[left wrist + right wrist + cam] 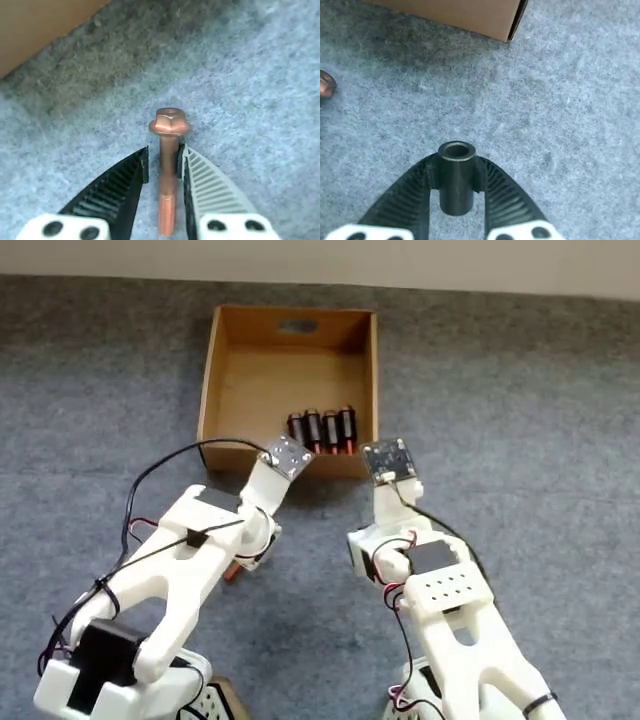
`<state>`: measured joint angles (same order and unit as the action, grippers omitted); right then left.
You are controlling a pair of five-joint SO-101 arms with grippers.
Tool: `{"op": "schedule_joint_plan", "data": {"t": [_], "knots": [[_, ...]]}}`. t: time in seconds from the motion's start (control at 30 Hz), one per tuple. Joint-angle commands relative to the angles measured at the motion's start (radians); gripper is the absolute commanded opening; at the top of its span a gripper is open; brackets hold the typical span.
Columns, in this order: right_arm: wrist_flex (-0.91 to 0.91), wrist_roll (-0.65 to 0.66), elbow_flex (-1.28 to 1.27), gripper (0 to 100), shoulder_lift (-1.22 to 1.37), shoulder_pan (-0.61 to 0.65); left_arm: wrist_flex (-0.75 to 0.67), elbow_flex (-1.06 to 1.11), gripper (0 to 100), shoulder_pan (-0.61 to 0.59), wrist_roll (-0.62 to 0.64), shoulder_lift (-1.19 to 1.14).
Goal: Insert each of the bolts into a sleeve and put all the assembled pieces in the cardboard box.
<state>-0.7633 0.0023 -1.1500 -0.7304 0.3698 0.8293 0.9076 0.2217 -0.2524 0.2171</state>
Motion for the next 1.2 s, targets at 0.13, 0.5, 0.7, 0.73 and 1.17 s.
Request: {"op": "schedule_joint_plan", "data": {"t": [0.13,0.5,0.7,0.73,1.17], "knots": [[0.010,0.000,0.002,0.5,-0.035,-0.012,-0.015,-0.027,13,0.028,0.002,-0.007],[0.012,0.000,-0.019,0.5,-0.035,-0.012,-0.011,-0.077,12,0.061,0.003,-0.008],[0.013,0.000,-0.021,0.5,-0.035,-0.012,-0.009,-0.077,12,0.068,0.003,-0.010],[0.013,0.000,-0.021,0.5,-0.035,-0.012,-0.009,-0.077,12,0.068,0.003,-0.010],[0.013,0.000,-0.022,0.5,-0.042,-0.012,0.020,-0.076,12,0.070,-0.002,-0.010]]}}
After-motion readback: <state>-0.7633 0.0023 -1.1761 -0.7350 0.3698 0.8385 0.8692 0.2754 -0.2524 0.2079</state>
